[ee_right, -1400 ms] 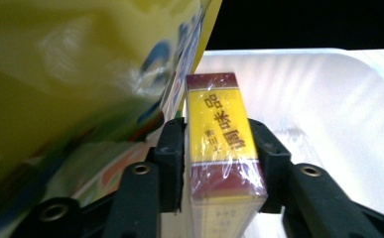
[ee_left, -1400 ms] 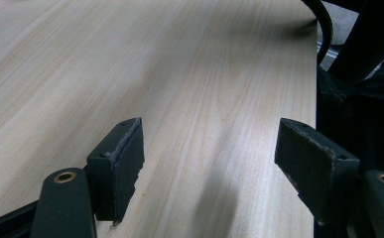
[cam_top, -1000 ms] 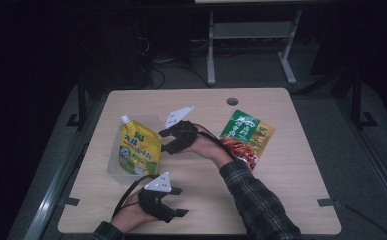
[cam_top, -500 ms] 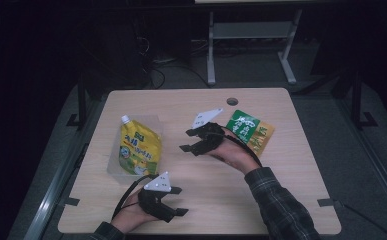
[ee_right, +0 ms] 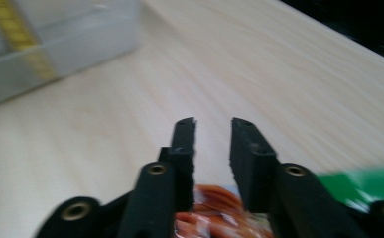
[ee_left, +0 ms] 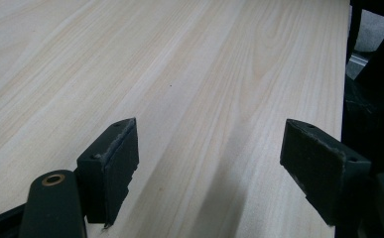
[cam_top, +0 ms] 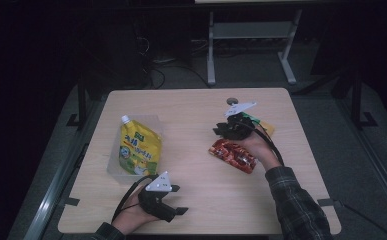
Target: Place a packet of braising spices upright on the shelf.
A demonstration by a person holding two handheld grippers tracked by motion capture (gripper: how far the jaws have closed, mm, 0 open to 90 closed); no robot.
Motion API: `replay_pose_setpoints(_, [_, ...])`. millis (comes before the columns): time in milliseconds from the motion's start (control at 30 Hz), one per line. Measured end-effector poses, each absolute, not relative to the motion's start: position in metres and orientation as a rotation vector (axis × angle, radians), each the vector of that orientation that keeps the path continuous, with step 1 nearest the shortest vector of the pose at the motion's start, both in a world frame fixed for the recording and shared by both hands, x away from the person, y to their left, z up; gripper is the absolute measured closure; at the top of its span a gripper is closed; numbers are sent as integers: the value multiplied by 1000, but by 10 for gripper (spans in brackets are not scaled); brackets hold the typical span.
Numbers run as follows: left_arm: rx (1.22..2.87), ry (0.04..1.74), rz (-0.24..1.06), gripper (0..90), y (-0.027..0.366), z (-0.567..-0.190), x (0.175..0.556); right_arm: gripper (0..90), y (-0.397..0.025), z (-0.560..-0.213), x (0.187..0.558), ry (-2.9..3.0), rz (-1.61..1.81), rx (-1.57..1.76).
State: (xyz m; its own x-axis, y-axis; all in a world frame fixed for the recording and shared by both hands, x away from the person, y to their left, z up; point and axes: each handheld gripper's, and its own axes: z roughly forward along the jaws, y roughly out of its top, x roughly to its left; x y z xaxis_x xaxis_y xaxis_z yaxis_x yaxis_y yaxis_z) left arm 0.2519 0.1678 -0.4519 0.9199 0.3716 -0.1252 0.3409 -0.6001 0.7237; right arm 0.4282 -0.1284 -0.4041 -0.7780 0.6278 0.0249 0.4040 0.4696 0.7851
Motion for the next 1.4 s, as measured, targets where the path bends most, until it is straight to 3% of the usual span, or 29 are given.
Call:
replay_pose_setpoints(133, [2259,497,59,225,167,-452,250,829,-151,-409,443,2364,1161,1018])
replay_pose_setpoints(333, [2257,489,65,225,168,-451,251,898,-182,-420,466,2213,1086,1208])
replay_pose_setpoints(800, [2242,499,59,226,169,-450,250,899,-223,-468,498,2049,899,1506])
replay_pose_setpoints(1400, [2245,499,65,225,169,-450,250,900,-214,-471,492,2155,814,1395])
